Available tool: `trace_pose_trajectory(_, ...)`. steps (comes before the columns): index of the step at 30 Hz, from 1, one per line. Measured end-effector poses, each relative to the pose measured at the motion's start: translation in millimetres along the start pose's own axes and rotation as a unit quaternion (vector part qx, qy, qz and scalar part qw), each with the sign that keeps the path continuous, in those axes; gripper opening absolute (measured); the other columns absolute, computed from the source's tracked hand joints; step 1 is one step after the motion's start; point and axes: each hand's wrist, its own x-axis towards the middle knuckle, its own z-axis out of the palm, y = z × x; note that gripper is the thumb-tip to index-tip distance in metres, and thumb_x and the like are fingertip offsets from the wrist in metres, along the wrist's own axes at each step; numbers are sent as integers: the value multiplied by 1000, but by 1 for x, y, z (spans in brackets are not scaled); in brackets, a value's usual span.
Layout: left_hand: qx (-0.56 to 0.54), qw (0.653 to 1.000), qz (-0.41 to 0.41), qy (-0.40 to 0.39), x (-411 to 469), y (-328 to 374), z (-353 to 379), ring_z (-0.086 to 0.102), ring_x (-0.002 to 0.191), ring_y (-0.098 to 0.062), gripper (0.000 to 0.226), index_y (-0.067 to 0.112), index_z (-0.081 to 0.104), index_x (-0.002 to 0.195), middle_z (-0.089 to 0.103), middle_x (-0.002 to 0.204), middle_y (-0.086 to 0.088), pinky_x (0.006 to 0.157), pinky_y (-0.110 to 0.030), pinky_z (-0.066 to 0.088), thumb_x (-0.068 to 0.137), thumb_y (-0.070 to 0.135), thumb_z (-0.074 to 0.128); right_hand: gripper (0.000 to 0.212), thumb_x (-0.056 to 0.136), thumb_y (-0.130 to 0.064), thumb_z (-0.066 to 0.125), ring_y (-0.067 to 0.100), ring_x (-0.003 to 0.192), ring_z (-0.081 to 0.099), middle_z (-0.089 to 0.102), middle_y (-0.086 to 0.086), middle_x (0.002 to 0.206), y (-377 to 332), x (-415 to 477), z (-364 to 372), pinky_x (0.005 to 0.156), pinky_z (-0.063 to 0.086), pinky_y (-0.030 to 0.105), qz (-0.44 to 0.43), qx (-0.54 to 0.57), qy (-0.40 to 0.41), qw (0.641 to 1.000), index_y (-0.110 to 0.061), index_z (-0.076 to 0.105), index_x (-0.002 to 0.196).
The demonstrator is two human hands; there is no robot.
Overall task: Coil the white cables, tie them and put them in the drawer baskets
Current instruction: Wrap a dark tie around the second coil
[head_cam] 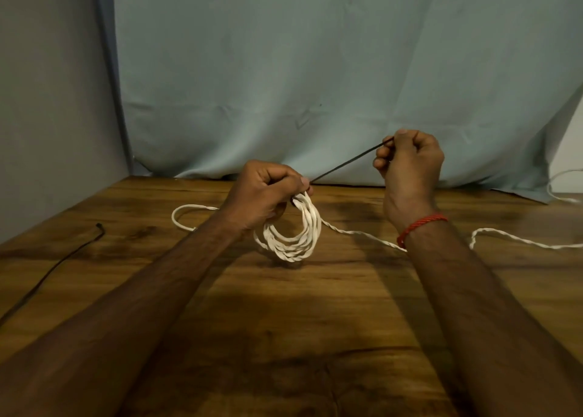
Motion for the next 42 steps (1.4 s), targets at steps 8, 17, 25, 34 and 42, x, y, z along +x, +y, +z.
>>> trace_pose_trajectory(8, -3, 999, 22, 48, 1, 1, -4, 53, 62, -36, 21, 7, 76, 65, 64, 75, -36, 62, -46, 38, 79, 20, 68, 24, 97, -21, 64, 14, 67, 63, 70, 3, 94, 10, -19, 4, 52, 50, 24, 108, -132, -86, 982, -17, 58, 119)
trace_pose_trajectory(17, 48, 994, 82, 61, 6, -14, -7, 50, 44, -12, 24, 1, 71, 67, 61, 52, -4, 48, -22, 37, 82, 20, 68, 27, 95, -36, 66, 11, 62, 64, 73, 2, 77, -1, -59, 21, 51, 46, 22, -3, -188, -360, 914, -11, 75, 98)
trace_pose_trajectory(25, 14, 999, 32, 5, 7, -18, -7, 36, 39, -13, 29, -8, 67, 85, 45, 49, -2, 43, -20, 31, 98, 17, 63, 17, 95, -22, 69, 12, 57, 66, 74, 7, 70, 8, -52, 21, 53, 51, 23, -80, -234, -288, 925, -9, 79, 92)
trace_pose_trajectory(34, 80, 995, -6, -63, 4, -14, 3, 42, 56, -20, 22, 17, 62, 94, 47, 64, -5, 51, -27, 36, 106, 29, 48, 18, 93, -20, 70, 12, 66, 71, 74, 0, 70, 3, -56, 26, 70, 60, 41, -161, -270, -248, 916, -8, 78, 82)
trace_pose_trajectory(42, 18, 998, 59, -17, 0, 2, 4, 35, 43, -5, 3, 13, 53, 85, 42, 51, 12, 44, -20, 29, 87, 14, 51, 14, 94, -17, 69, 4, 59, 65, 73, 0, 71, -6, -57, 25, 54, 52, 19, -147, -204, -229, 940, -10, 79, 87)
